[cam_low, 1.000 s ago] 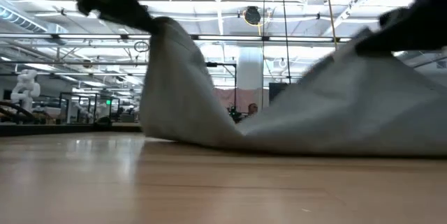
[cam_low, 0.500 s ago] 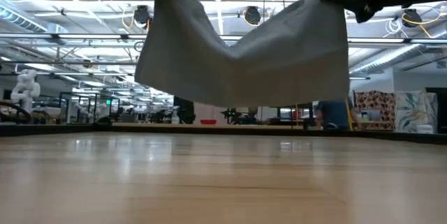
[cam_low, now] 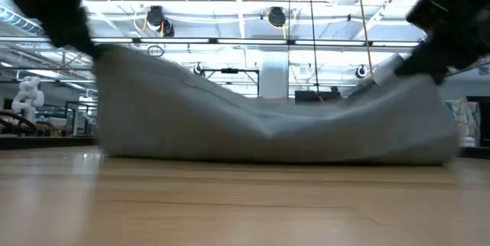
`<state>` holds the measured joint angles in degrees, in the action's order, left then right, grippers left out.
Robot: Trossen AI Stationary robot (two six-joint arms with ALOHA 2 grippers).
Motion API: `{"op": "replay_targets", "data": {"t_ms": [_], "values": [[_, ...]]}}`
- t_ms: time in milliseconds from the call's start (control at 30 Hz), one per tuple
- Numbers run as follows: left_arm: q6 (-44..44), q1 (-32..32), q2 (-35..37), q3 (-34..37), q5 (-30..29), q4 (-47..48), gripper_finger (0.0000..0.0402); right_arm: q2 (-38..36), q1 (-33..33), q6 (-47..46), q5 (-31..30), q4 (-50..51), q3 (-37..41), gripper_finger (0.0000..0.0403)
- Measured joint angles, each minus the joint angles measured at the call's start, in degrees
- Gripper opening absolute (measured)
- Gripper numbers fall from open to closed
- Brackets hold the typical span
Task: Roll towel
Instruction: Fold the gray towel on the table
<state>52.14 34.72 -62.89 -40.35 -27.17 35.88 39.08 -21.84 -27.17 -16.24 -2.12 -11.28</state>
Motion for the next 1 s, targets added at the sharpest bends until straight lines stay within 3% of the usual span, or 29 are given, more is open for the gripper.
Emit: {"op": "replay_targets", "data": {"t_ms": [233,467,700,1000], "values": [[6.00,10.28,-3.49,2.67,0.06,-11.56,0.0013,5.83,-13.42,-10.36,-4.83,-1.53,1.94,0.0000],[6.10,13.33,-10.15,3.40,0.00,-22.16,0.0013,16.07,-22.24,-16.65,-6.72,-7.82,1.89,0.0000],[8.78,13.31,-13.43,3.42,0.05,-22.51,0.0013,23.62,-25.63,-18.52,-11.04,-9.65,0.50,0.0000],[9.03,13.31,-13.21,3.40,-5.74,-18.18,0.0013,23.45,-26.43,-15.12,-18.63,-7.99,-0.34,0.0000]]}}
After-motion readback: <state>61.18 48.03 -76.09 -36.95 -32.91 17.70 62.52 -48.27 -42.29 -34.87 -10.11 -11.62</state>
